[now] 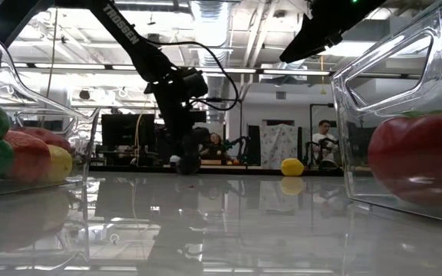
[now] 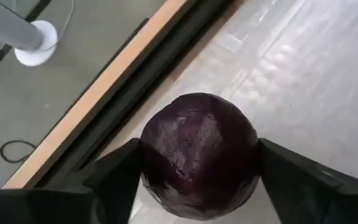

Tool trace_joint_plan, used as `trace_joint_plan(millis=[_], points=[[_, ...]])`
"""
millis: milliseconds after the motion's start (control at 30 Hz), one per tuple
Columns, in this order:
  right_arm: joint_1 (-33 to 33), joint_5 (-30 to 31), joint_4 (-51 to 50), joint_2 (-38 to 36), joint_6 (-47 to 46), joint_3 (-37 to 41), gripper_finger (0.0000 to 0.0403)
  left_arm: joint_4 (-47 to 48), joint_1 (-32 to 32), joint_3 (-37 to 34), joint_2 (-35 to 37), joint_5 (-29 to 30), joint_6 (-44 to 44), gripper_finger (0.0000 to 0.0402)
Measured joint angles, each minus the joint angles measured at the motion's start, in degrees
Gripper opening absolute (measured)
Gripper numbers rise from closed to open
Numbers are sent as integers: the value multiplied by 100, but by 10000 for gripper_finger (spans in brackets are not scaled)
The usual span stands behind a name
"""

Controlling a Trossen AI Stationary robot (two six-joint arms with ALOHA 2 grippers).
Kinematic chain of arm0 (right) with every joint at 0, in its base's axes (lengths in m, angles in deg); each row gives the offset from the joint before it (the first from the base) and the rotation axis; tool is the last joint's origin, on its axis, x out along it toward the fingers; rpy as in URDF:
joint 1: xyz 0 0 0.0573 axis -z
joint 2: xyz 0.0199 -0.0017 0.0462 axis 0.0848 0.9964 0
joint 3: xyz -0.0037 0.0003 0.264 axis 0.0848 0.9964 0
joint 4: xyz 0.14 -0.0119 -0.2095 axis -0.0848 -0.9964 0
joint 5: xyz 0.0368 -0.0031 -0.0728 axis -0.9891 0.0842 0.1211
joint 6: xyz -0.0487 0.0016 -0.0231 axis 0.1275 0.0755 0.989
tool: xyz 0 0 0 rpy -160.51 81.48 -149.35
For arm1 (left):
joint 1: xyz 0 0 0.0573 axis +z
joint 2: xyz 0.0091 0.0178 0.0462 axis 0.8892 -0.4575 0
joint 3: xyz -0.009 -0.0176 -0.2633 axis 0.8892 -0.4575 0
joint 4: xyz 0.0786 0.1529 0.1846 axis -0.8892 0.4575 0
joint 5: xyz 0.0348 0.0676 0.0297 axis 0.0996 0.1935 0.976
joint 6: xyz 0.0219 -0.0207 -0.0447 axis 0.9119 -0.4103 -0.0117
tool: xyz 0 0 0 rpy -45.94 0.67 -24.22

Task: Sort produce into baskets
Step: Put the plum into the left transparent bin

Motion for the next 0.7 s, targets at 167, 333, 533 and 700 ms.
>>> trace_joint_plan(millis=[167, 333, 533, 700], points=[[-5, 16, -4, 0, -18, 0, 317, 200, 7, 0, 128, -311, 28, 222], [-28, 26, -144, 0, -109, 0, 317, 447, 4, -2, 554, -1156, 49, 219], [-151, 85, -364, -47, -214, 0, 318, 1577, -50, 0, 1508, -4271, 619, 231], [-236, 120, -380, -112, -287, 0, 318, 2630, -518, -2, 2276, -6384, 800, 231]])
